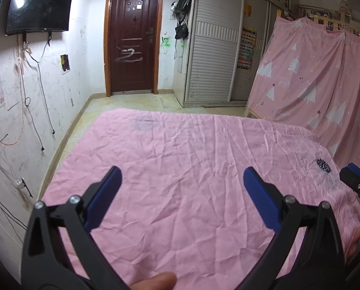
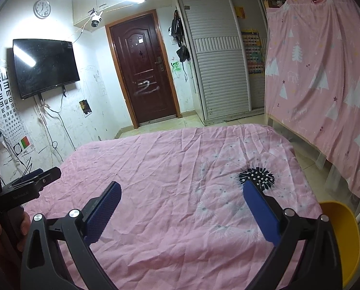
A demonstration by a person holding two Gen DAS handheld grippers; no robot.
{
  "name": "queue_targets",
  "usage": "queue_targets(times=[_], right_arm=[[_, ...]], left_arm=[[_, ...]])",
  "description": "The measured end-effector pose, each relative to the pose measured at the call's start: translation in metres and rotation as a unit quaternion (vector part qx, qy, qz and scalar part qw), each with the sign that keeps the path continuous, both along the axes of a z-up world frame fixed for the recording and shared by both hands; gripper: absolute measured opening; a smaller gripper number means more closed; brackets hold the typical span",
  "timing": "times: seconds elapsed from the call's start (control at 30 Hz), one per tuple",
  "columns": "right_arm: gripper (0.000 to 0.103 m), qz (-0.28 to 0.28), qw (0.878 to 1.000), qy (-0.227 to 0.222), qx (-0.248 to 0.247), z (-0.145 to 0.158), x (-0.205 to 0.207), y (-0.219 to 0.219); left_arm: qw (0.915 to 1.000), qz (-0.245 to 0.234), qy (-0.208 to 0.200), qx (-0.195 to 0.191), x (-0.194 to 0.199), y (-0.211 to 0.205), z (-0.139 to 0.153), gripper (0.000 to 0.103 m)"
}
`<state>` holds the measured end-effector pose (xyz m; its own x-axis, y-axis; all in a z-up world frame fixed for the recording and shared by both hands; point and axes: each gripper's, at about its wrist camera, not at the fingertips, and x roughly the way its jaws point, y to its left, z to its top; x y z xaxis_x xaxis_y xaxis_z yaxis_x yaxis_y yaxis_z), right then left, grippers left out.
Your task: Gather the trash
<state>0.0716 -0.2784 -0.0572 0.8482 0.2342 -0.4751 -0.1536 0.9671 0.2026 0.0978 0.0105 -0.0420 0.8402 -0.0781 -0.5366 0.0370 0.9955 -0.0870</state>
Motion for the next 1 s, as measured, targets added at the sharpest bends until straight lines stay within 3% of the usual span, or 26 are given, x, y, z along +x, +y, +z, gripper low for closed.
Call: queue_targets(times=[1.0], right_arm=[[0.094, -0.001, 1.0, 0.0, 0.0, 0.0, -0.0025, -0.0002]], left_arm=[[1.0, 0.002, -0.001, -0.001, -0.0006, 0.0011, -0.0002, 0.096]])
